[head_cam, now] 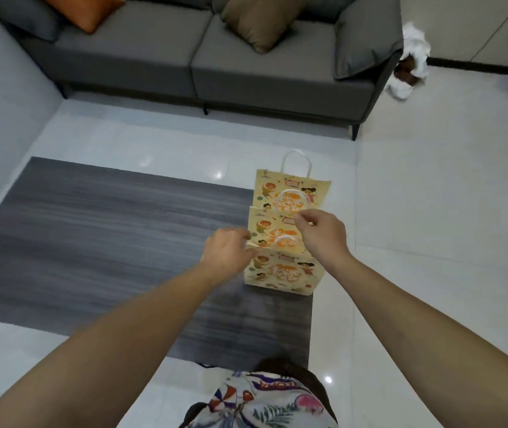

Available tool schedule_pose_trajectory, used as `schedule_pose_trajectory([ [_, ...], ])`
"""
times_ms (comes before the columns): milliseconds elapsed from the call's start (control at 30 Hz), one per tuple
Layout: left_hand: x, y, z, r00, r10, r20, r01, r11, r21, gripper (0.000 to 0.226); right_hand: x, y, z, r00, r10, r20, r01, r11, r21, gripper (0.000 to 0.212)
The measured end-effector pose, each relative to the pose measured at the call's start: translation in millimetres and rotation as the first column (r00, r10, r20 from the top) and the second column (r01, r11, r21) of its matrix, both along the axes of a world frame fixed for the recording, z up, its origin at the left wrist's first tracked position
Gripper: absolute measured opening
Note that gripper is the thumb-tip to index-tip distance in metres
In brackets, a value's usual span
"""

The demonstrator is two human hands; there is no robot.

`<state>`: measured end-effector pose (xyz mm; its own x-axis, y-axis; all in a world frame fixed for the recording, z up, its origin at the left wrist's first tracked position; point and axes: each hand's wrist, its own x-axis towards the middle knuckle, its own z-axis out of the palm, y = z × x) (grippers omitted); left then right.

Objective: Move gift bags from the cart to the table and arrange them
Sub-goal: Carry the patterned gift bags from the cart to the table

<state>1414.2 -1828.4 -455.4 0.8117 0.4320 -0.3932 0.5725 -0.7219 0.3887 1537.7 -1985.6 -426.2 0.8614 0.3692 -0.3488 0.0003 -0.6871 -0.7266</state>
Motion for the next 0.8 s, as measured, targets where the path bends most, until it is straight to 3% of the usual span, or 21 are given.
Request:
schedule_pose_trajectory([
  [100, -48, 22, 26, 0.994, 0.088, 0.068, -0.090, 0.996, 0.025, 0.043, -26, 43, 39, 0.983, 0.139, 0.119, -0.147, 0.988, 0.056, 0.030],
  [200, -118, 46, 50, 0.969, 0.207, 0.131, -0.219, 0.973, 0.079, 0.043, -80, 91, 66, 0.907, 0.348, 0.236, -0.371, 0.927, 0.059, 0.029],
  [400, -328, 64, 100, 0.835, 0.511, 0.204, -0.546, 0.816, 0.192, 0.044, -265, 164, 87, 0.593, 0.738, 0.322, -0.775, 0.632, -0.021, 0.033],
  [600, -572, 16, 129, 0.519, 0.817, 0.250, -0.853, 0.476, 0.214, 0.039, -485, 178, 95, 0.206, 0.922, 0.327, -0.972, 0.231, -0.039, 0.034],
  [800, -763, -96, 142, 0.141, 0.957, 0.255, -0.966, 0.076, 0.248, 0.040, -686, 144, 102, -0.138, 0.943, 0.302, -0.990, -0.142, -0.010, 0.039],
])
